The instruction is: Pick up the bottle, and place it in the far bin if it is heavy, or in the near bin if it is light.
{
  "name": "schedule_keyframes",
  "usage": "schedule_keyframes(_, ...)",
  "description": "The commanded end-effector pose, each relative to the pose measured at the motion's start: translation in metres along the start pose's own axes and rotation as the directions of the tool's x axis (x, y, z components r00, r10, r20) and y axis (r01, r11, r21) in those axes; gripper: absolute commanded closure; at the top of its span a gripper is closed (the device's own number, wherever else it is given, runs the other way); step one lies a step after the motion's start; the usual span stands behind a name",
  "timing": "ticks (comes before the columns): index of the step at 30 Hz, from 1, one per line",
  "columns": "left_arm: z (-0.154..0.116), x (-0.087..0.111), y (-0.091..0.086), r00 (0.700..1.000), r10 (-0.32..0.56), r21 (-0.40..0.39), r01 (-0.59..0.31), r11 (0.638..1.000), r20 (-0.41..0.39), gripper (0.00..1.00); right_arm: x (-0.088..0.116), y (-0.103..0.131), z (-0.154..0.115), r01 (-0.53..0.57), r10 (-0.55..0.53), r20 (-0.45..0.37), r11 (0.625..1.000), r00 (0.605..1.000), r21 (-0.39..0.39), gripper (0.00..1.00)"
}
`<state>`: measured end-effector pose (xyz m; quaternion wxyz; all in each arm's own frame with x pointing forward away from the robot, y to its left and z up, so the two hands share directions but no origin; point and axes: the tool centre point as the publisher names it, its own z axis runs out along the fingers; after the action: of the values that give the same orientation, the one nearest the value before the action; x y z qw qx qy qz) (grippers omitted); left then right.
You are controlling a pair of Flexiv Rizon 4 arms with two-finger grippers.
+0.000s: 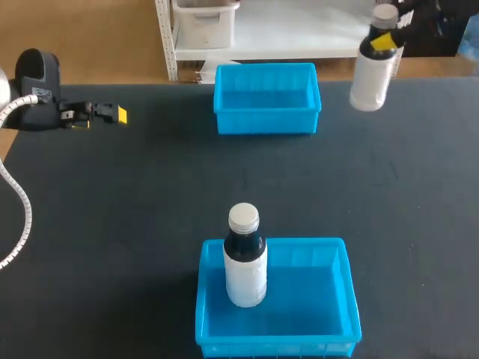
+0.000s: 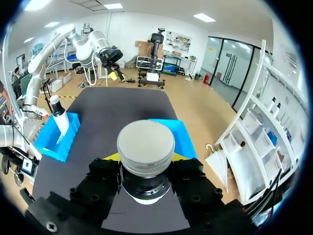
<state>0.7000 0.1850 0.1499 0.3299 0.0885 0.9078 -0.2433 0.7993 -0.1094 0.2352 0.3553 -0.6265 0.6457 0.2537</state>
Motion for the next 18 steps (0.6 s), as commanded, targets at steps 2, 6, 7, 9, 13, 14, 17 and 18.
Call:
schedule_keyframes(2,0.000,0.000,0.000,1.000,0.000,0.000,0.000,1.000,0.000,0.00,-0.019,-0.028,0.025,0.023,-0.022,0.008,0.992,1.000,-0.122,1.00)
schedule_keyframes(6,0.000,0.000,0.000,1.000,0.000,0.000,0.000,1.000,0.000,0.00,-0.035,-0.037,0.039,0.045,-0.043,0.019,0.989,0.999,-0.139,1.00)
schedule_keyframes(7,0.000,0.000,0.000,1.000,0.000,0.000,0.000,1.000,0.000,0.00,-0.038,-0.040,0.044,0.047,-0.044,0.022,0.988,0.999,-0.144,1.00)
schedule_keyframes(9,0.000,0.000,0.000,1.000,0.000,0.000,0.000,1.000,0.000,0.00,-0.043,-0.045,0.053,0.048,-0.045,0.026,0.987,0.999,-0.154,1.00)
schedule_keyframes(13,0.000,0.000,0.000,1.000,0.000,0.000,0.000,1.000,0.000,0.00,-0.051,-0.054,0.070,0.038,-0.033,0.033,0.986,0.999,-0.164,1.00)
schedule_keyframes(14,0.000,0.000,0.000,1.000,0.000,0.000,0.000,1.000,0.000,0.00,-0.053,-0.057,0.075,0.033,-0.027,0.035,0.986,0.999,-0.165,1.00)
schedule_keyframes(17,0.000,0.000,0.000,1.000,0.000,0.000,0.000,1.000,0.000,0.00,-0.060,-0.063,0.087,0.020,-0.014,0.040,0.985,0.999,-0.169,1.00)
schedule_keyframes(18,0.000,0.000,0.000,1.000,0.000,0.000,0.000,1.000,0.000,0.00,-0.062,-0.065,0.091,0.018,-0.011,0.043,0.985,0.999,-0.170,1.00)
